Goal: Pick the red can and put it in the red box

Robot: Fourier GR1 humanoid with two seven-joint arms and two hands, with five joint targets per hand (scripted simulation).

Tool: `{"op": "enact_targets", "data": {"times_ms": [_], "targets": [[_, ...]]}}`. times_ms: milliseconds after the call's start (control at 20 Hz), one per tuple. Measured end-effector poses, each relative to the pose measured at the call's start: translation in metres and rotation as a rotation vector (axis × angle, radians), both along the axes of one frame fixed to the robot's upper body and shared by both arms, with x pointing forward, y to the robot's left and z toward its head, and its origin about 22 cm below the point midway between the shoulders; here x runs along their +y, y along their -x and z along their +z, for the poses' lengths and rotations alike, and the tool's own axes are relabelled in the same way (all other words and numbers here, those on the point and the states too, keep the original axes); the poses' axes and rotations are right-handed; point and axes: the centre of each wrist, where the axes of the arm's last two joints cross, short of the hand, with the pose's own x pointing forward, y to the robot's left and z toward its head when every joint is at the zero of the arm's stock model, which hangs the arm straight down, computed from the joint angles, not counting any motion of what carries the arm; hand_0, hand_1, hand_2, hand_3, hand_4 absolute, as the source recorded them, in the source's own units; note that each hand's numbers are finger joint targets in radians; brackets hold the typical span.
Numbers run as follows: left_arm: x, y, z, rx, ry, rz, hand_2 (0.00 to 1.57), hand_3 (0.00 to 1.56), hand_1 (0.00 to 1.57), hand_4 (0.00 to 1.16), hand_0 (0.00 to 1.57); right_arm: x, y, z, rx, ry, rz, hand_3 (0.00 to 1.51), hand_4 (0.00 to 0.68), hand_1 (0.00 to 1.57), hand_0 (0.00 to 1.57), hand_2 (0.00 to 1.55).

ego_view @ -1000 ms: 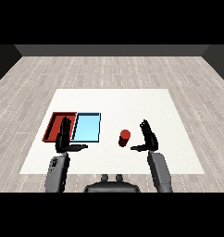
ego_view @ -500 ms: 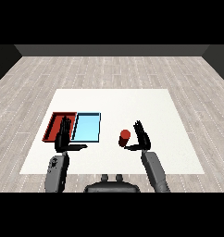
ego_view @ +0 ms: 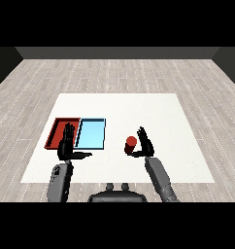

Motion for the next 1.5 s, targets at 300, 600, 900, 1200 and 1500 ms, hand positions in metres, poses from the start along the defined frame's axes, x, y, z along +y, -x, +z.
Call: {"op": "enact_targets", "data": {"times_ms": [300, 600, 900, 1200, 1500], "targets": [[-0.005, -0.008, 0.002, 0.005, 0.002, -0.001, 0.0, 0.0, 0.0, 0.0, 0.0, 0.005, -0.004, -0.001, 0.015, -0.006, -0.001, 0.0, 0.0, 0.0, 0.0, 0.0], [0.005, -0.005, 0.01, 0.001, -0.007, -0.001, 0.0, 0.0, 0.0, 0.0, 0.0, 0.011, 0.002, 0.004, 0.015, -0.012, 0.015, 0.0, 0.0, 0.0, 0.0, 0.0], [0.0, -0.002, -0.001, 0.003, -0.013, 0.001, 0.0, 0.0, 0.0, 0.0, 0.0, 0.022, -0.005, -0.002, 0.019, -0.027, 0.041, 0.0, 0.0, 0.0, 0.0, 0.0], [-0.002, 0.001, 0.002, 0.006, -0.017, 0.003, 0.0, 0.0, 0.0, 0.0, 0.0, 0.035, -0.008, 0.001, 0.025, -0.045, 0.058, 0.0, 0.0, 0.0, 0.0, 0.0], [-0.002, 0.001, 0.002, 0.008, -0.016, 0.006, 0.0, 0.0, 0.0, 0.0, 0.0, 0.044, -0.003, 0.001, 0.033, -0.05, 0.069, 0.0, 0.0, 0.0, 0.0, 0.0]]}}
